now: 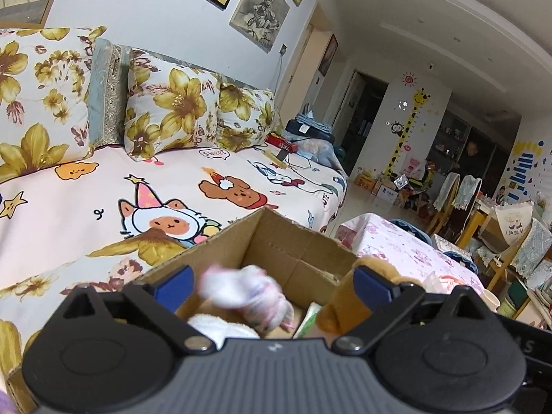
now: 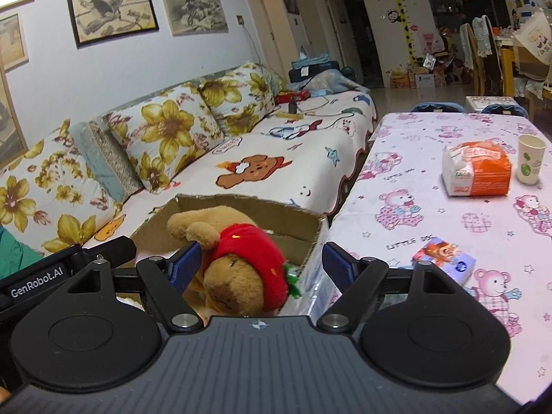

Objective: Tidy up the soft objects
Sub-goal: 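Open both tools to drop the teddy bear and floral bundle into the box, then move both open tools back over the remaining items on the table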

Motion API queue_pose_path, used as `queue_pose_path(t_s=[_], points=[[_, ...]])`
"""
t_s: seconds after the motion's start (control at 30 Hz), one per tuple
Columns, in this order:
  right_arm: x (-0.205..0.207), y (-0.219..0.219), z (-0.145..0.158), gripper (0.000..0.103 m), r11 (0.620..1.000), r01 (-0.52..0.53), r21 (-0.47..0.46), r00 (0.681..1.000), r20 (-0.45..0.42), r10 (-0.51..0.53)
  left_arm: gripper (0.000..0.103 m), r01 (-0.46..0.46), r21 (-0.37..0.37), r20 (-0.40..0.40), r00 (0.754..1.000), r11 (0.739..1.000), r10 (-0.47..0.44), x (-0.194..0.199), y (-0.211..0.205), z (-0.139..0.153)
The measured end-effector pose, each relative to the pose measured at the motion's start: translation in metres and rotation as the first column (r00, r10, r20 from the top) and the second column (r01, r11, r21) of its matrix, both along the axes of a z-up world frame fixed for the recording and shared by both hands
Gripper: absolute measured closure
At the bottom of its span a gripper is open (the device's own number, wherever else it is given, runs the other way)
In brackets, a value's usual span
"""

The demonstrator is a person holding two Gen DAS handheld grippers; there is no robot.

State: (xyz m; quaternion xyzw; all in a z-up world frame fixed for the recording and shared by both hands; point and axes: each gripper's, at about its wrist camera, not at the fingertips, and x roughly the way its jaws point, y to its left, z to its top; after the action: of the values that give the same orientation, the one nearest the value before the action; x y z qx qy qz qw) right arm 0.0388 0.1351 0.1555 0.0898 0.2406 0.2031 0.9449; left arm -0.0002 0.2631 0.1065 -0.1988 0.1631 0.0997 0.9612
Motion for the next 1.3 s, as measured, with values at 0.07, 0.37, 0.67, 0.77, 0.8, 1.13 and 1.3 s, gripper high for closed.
queue_pose_path(t_s=[0.07,0.37,0.67,0.77,0.8,1.13,1.3], points=[[-0.003,-0.004,0.002,0.006,1.000,0.010,0.005,1.000,0.010,-0.010,0.004,-0.005,0.003,0.008,1.000,1.000,0.005,-0.001,-0.001,0.001],[-0.012,-0.025,0.000,0.003,0.996,0.087,-0.001,0.995,0.043,-0.086,0.001,-0.028,0.015,0.044,0.999,1.000,0.027,-0.007,-0.002,0.002],[-0.001,-0.034,-0.017,0.003,0.987,0.155,-0.053,0.988,0.020,-0.154,0.001,-0.007,0.064,0.077,0.997,0.998,0.002,-0.012,-0.015,0.005],[0.005,-0.021,-0.021,0.003,0.987,0.118,-0.107,0.993,0.031,-0.115,0.001,-0.021,0.067,0.083,0.996,0.998,0.016,-0.014,-0.013,0.005],[0.006,-0.014,-0.023,0.003,0.986,0.100,-0.132,0.995,0.036,-0.097,0.001,-0.029,0.063,0.083,0.996,0.998,0.024,-0.015,-0.012,0.005],[0.019,0.050,-0.025,0.003,0.965,0.025,-0.262,0.994,0.111,0.005,0.001,-0.060,0.052,0.095,0.994,0.997,0.055,-0.021,-0.003,0.004],[0.019,0.074,-0.026,0.003,0.949,-0.006,-0.316,0.988,0.146,0.055,0.001,-0.078,0.039,0.095,0.993,0.996,0.074,-0.023,0.002,0.003]])
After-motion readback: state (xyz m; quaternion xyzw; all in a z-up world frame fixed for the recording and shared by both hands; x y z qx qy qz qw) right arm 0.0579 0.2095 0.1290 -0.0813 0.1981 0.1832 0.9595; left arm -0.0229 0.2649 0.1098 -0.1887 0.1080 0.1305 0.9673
